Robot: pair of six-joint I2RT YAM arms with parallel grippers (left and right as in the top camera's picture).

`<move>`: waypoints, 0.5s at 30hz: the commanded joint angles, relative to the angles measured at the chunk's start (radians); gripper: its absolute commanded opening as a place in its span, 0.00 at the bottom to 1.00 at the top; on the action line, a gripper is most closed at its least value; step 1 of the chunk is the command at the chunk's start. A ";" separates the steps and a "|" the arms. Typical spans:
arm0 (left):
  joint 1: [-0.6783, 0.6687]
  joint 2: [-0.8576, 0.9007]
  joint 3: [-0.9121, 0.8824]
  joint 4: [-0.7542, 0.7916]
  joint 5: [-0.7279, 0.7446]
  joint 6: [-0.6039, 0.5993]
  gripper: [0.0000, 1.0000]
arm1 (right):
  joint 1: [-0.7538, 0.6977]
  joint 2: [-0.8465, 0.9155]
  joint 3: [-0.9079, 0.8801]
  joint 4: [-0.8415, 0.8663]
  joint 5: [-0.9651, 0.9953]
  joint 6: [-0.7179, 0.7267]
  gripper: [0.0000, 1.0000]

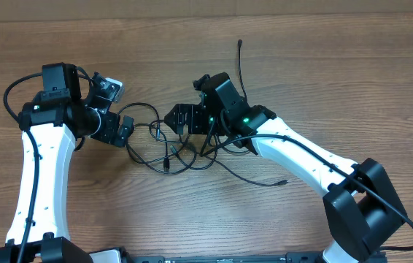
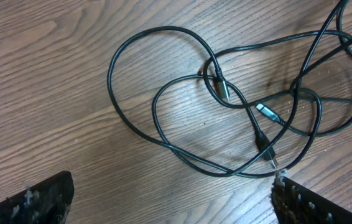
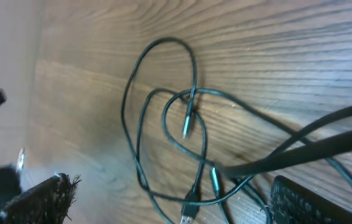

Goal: Untangle cables

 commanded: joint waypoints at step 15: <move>0.005 0.006 0.011 0.001 -0.002 0.016 1.00 | 0.001 0.054 0.000 0.114 0.144 0.058 0.96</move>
